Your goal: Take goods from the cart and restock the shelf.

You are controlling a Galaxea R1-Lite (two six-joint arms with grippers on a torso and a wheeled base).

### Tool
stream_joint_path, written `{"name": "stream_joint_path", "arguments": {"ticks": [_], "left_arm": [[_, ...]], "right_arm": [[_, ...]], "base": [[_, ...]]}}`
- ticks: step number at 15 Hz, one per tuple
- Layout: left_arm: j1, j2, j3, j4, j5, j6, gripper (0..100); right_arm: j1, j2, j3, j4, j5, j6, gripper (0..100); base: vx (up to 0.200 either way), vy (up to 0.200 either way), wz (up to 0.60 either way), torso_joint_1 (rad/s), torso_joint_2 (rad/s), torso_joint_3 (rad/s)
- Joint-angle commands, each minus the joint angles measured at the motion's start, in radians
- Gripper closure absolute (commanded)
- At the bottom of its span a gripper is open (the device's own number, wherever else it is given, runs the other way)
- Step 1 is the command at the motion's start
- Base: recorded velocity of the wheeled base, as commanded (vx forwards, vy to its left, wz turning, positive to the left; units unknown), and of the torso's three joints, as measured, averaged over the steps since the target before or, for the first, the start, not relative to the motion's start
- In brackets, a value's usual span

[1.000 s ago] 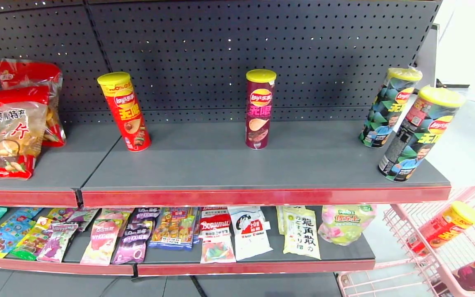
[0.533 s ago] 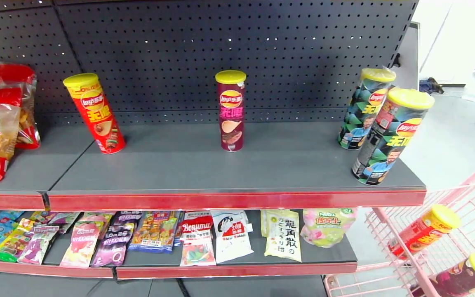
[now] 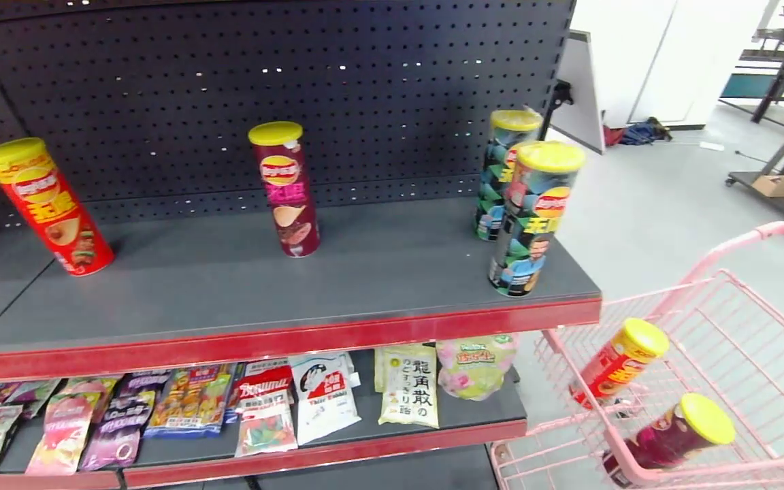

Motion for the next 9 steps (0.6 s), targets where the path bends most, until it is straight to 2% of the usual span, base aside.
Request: {"name": "stream_joint_path", "arguments": {"ticks": [1,6,9], "left_arm": [[0.0,0.001,0.0,0.001,0.0,0.0,0],[0.0,0.001,0.0,0.0,0.0,0.0,0],[0.0,0.001,0.0,0.001,0.0,0.0,0]], "right_arm": [[0.0,0.0,0.0,-0.001,0.0,0.001,0],[-0.001,0.0,0.0,-0.001,0.0,0.002,0],[0.0,0.0,0.0,-0.001,0.0,0.001,0]], "base": [[0.0,0.0,-0.6,0.002,0.01,0.002],[0.0,0.0,-0.6,0.0,0.0,0.002],[0.0,0.0,0.0,0.0,0.0,0.0]]}}
